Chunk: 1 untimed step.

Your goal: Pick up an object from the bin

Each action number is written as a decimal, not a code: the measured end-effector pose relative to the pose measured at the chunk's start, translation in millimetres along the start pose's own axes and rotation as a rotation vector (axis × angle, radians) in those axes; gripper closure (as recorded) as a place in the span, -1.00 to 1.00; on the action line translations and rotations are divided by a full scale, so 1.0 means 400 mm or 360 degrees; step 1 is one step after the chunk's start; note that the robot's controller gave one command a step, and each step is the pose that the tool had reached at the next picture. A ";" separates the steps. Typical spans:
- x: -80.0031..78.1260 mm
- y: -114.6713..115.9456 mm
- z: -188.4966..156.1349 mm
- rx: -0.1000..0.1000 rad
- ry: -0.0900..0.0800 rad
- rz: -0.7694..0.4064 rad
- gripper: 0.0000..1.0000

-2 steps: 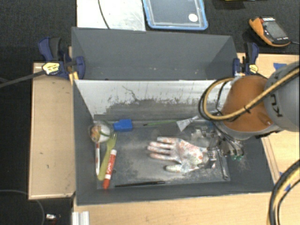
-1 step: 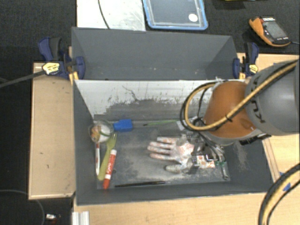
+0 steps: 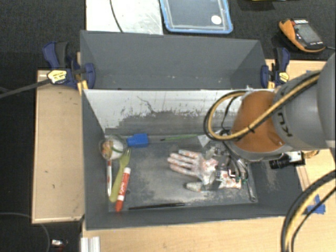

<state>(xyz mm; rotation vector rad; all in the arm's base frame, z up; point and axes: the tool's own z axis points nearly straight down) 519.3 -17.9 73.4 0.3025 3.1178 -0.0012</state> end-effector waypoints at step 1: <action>0.027 -0.002 0.004 -0.0004 0.0006 -0.0176 1.00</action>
Offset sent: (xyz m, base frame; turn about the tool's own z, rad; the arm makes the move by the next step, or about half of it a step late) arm 0.0000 0.0000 0.0000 0.0000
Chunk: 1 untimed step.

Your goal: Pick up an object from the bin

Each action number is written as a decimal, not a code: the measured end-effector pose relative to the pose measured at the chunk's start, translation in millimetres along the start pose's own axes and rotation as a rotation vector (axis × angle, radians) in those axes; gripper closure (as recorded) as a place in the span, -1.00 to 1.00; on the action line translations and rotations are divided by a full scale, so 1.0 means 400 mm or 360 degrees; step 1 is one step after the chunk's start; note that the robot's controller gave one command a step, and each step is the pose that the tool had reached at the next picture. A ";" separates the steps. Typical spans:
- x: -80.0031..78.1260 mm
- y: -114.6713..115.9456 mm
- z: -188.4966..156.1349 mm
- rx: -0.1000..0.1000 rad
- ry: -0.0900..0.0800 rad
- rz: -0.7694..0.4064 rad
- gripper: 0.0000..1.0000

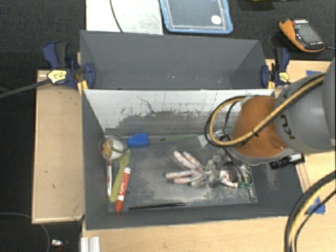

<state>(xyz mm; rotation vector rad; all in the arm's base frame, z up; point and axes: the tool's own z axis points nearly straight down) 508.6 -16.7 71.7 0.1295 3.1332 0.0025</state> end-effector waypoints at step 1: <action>0.000 0.000 0.000 0.0000 0.0000 -0.0001 1.00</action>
Offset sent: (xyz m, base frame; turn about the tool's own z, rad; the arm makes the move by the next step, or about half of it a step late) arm 0.0002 0.0000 0.0776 -0.0003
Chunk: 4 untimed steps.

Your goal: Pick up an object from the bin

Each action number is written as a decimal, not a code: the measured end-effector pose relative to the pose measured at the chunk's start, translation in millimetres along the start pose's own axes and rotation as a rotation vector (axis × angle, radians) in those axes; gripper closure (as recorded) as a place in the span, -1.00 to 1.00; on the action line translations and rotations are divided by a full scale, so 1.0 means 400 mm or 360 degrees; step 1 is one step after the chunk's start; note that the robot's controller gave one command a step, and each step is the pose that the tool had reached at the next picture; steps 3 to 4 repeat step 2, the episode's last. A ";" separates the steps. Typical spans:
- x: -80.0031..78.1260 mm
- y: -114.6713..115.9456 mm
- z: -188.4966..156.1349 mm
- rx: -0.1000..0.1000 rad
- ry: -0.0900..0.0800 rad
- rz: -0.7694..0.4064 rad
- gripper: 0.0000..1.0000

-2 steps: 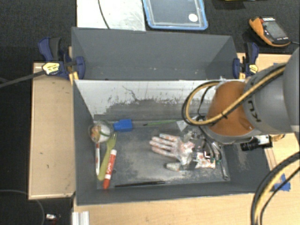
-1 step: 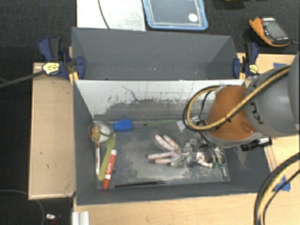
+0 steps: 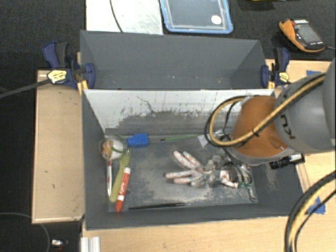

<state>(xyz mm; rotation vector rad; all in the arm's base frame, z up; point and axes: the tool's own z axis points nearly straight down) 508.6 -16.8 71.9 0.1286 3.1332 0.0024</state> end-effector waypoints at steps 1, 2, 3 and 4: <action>0.008 0.000 -0.066 0.0000 0.0016 -0.0001 1.00; 0.005 0.000 -0.166 0.0000 0.0013 -0.0004 1.00; 0.005 0.000 -0.166 0.0000 0.0013 -0.0004 1.00; 0.005 0.000 -0.166 0.0000 0.0013 -0.0004 1.00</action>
Offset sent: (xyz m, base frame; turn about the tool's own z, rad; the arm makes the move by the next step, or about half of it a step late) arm -0.0032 0.0001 0.1056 -0.0002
